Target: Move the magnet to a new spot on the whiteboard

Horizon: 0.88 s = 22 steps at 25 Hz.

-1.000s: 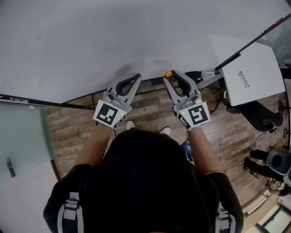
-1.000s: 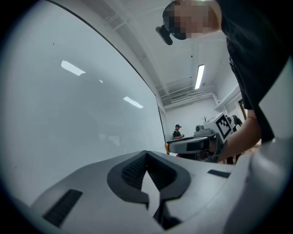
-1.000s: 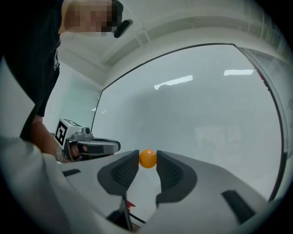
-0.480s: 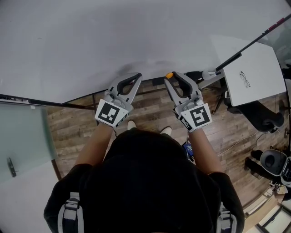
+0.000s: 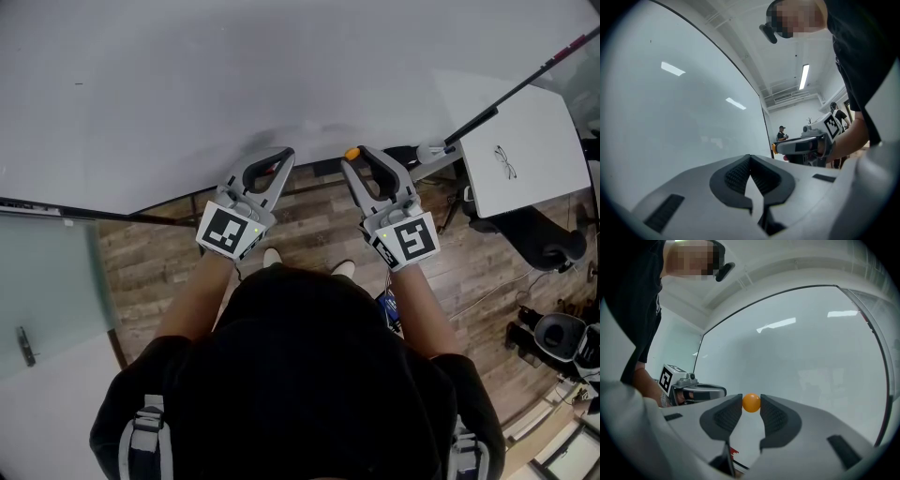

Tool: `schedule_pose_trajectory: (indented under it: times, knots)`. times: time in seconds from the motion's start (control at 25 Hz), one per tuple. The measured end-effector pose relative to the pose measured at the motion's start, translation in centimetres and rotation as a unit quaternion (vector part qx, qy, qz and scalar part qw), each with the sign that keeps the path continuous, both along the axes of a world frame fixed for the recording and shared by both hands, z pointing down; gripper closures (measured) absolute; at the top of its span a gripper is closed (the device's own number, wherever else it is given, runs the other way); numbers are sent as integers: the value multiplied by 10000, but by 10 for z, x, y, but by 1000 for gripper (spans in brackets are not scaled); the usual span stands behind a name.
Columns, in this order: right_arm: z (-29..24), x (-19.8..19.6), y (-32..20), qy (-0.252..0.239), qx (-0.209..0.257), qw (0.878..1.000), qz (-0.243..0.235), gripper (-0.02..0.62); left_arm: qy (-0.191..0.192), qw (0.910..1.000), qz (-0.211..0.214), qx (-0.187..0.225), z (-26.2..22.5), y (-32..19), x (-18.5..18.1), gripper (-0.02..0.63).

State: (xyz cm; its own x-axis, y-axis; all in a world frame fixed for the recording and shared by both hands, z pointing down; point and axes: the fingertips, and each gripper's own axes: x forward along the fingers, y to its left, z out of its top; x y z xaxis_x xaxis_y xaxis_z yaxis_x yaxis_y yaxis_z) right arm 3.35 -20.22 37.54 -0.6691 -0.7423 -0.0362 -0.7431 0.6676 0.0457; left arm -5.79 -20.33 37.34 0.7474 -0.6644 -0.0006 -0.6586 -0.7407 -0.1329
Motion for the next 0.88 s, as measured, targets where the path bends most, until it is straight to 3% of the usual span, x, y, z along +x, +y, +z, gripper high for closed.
schedule_pose_trajectory:
  times: [0.56,0.88]
  knots:
    - [-6,15,2,-153,-10,9997,163,477,12,10000,58,-57,1,-2,7,604]
    - [-3,53,4,-136,-8,9992,388,477,52,9997,235,-105,2,-3,44,604]
